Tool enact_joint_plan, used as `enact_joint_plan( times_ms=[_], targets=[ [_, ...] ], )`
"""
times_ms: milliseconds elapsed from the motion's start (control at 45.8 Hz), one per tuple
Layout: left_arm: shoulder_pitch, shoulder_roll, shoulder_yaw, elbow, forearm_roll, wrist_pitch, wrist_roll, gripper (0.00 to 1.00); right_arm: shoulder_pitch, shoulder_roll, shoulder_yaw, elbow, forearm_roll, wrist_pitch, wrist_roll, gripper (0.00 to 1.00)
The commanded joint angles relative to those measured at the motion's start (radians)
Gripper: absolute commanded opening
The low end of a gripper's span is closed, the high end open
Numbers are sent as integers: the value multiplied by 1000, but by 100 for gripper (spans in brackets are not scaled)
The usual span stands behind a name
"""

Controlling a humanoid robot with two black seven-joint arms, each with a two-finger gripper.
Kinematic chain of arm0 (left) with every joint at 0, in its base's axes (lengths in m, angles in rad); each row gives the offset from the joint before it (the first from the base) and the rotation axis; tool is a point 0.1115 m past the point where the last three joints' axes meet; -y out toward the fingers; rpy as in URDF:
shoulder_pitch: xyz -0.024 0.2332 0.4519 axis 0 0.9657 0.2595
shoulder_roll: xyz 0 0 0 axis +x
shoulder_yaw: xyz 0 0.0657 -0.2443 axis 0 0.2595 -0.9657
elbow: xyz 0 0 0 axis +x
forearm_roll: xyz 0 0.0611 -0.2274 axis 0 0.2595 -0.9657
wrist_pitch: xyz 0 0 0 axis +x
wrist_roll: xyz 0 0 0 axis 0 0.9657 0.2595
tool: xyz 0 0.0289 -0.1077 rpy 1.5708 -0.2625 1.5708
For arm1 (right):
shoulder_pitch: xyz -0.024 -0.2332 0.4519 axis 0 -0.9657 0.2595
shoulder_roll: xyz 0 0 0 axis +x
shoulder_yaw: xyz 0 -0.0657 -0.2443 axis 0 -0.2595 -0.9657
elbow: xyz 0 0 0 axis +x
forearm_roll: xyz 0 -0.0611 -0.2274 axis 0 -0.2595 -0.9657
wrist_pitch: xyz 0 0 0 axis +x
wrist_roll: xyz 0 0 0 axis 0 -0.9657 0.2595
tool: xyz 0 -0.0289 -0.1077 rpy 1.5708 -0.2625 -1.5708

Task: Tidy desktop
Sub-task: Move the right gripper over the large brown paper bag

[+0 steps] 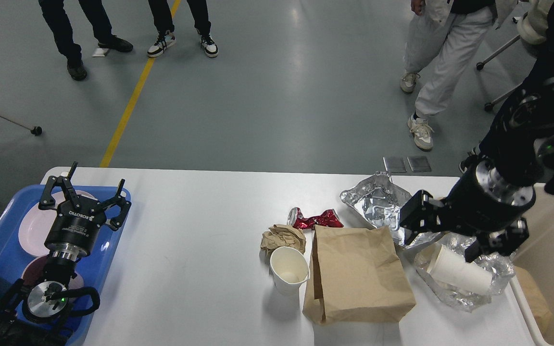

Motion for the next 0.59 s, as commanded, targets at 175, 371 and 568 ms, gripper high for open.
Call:
enact_joint_plan(
  times_ms=[175,371,568],
  targets=[
    [0,0,0,0,0,0,0,96,-323,36,26,-93,17,-352,14,85],
    [0,0,0,0,0,0,0,96,-420,46,96,-152,-175,-355,48,81],
    [0,0,0,0,0,0,0,96,-512,70,135,-190,-284,-362,100,89]
  ],
)
